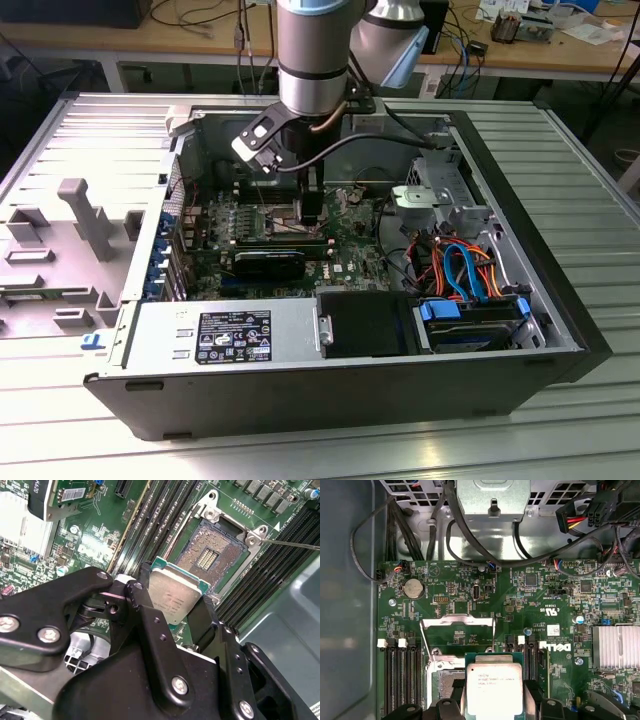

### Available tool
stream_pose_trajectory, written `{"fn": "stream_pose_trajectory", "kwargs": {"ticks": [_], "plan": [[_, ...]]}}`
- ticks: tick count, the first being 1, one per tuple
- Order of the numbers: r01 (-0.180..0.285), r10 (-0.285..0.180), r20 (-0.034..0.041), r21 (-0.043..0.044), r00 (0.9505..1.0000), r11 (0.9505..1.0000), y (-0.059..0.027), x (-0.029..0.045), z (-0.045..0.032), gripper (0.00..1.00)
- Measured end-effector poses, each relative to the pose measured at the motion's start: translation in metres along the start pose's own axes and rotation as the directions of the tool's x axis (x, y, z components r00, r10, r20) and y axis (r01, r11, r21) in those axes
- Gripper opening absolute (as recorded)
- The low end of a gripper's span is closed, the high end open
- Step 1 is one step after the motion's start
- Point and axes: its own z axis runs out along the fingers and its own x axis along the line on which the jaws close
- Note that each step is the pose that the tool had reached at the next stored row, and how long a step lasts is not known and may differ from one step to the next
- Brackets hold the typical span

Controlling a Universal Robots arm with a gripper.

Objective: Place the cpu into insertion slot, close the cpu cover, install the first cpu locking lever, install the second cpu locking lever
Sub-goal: 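Place the cpu into insertion slot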

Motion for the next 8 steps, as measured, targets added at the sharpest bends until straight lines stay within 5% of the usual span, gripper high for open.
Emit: {"fn": "stream_pose_trajectory", "kwargs": {"ticks": [3, 8], "plan": [[0.0, 0.0, 0.0001, 0.0, 1.0, 1.0, -0.0028, 0.0044, 0.0077, 0.55], [0.0, 0.0, 0.0, 0.0, 1.0, 1.0, -0.0112, 0.0082, 0.0088, 0.55]]}}
